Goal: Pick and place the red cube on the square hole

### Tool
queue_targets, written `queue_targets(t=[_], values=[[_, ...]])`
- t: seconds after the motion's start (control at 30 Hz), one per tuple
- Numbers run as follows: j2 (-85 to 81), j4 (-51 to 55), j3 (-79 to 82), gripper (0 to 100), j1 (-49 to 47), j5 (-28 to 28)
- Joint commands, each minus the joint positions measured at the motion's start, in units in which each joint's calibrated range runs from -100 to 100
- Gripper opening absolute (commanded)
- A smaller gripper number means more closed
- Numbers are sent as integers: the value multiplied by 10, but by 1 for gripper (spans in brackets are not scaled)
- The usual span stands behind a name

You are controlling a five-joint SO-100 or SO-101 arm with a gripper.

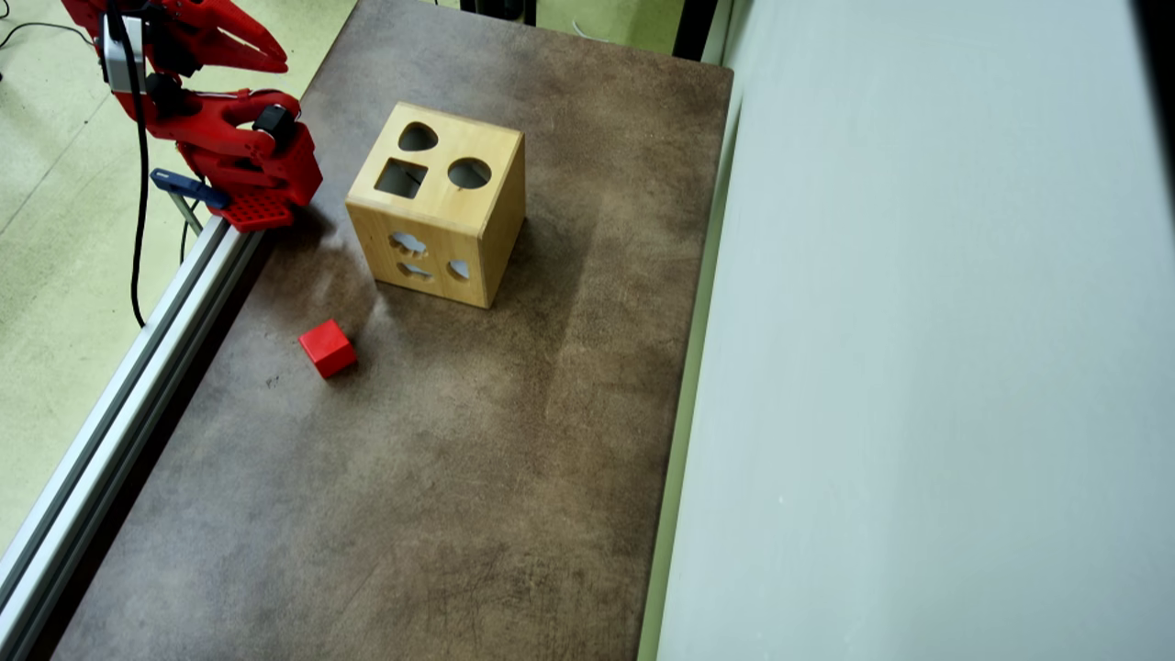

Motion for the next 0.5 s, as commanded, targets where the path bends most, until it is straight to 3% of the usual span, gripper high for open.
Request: queue_targets(t=[0.0, 0.27, 0.47], values=[[9, 6, -6, 4, 6, 4], [125, 5, -22, 4, 54, 2], [296, 5, -143, 4, 128, 4]])
